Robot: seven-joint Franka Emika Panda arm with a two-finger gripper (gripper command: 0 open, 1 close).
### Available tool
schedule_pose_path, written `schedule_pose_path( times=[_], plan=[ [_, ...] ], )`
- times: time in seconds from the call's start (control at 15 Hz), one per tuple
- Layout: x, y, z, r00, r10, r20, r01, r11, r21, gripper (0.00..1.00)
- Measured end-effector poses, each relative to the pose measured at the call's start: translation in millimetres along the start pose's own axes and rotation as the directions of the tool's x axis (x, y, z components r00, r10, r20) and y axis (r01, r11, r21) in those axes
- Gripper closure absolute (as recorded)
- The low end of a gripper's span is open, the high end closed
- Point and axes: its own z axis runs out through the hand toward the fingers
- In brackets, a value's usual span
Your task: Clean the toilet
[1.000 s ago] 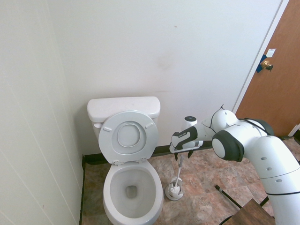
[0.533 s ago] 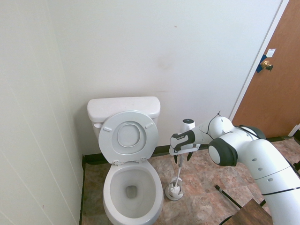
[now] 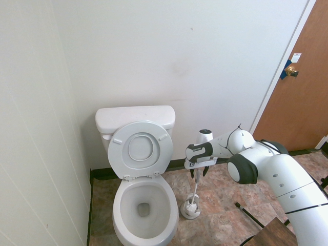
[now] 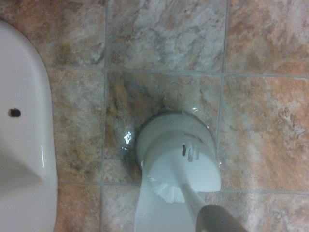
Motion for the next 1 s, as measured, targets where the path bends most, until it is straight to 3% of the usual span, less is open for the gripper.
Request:
schedule_pose_path(
  times=[0.67, 1.0],
  plan=[
    [-3, 1, 7, 1.000, -0.016, 0.019, 0.016, 1.000, 0.008, 1.00],
    [2, 11, 6, 1.000, -0.020, -0.022, 0.021, 0.999, 0.044, 1.00]
  ],
)
